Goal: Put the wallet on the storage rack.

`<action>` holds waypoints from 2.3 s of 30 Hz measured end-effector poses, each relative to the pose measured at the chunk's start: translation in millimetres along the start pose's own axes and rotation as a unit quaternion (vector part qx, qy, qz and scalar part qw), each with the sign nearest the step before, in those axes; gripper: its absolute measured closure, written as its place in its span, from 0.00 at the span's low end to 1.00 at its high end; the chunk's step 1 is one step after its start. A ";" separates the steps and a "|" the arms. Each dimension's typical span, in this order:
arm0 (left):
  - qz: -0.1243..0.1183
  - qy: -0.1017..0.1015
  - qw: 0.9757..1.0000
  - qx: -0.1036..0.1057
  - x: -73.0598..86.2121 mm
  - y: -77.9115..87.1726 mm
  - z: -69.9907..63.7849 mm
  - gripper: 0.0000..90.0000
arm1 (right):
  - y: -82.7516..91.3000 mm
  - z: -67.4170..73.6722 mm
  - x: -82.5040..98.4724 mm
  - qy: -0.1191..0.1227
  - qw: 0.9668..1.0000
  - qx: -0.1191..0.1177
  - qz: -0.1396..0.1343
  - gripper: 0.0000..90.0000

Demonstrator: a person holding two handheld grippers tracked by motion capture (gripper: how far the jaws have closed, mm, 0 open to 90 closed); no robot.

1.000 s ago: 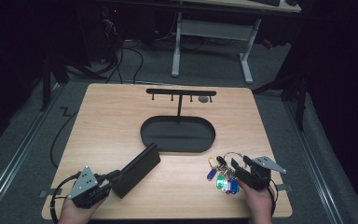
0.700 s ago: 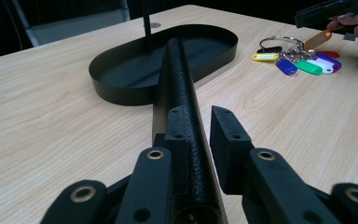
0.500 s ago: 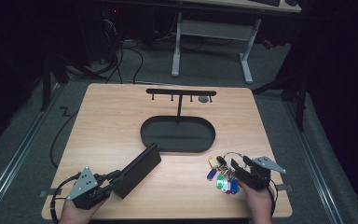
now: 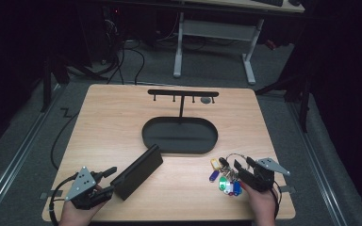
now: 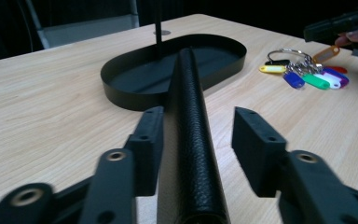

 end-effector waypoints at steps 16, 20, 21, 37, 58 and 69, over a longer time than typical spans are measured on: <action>0.058 0.056 0.997 0.013 26.8 -8.8 2.9 0.43 | 1.9 -1.2 -1.3 0.005 1.000 0.004 -0.008 0.48; 0.072 0.063 0.995 0.022 32.6 -12.0 3.5 0.51 | 1.8 -0.8 -1.2 0.006 1.000 0.003 -0.008 0.48; 0.073 0.067 0.995 0.025 33.9 -12.6 3.9 0.52 | 1.4 -1.0 -1.1 0.008 1.000 0.002 -0.007 0.48; 0.066 0.058 0.996 0.028 34.5 -9.8 5.5 0.79 | -0.7 1.2 0.0 0.010 1.000 0.004 -0.003 0.48; 0.035 0.050 0.998 0.027 19.1 -9.1 3.6 0.82 | 7.9 -4.3 3.0 0.019 1.000 0.015 -0.005 0.45; 0.014 0.060 0.998 0.030 -7.3 -26.2 10.4 0.82 | 22.2 -11.0 8.3 0.014 1.000 0.027 -0.009 0.45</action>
Point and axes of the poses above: each handheld gripper's, and its own axes: y roughly backward along the jaws, x roughly out of its underside, z roughly to its left, the point moved 5 cm from there along -y, roughly forward along the jaws, and after that the axes turned 4 degrees about -z, right-handed, at the moved point
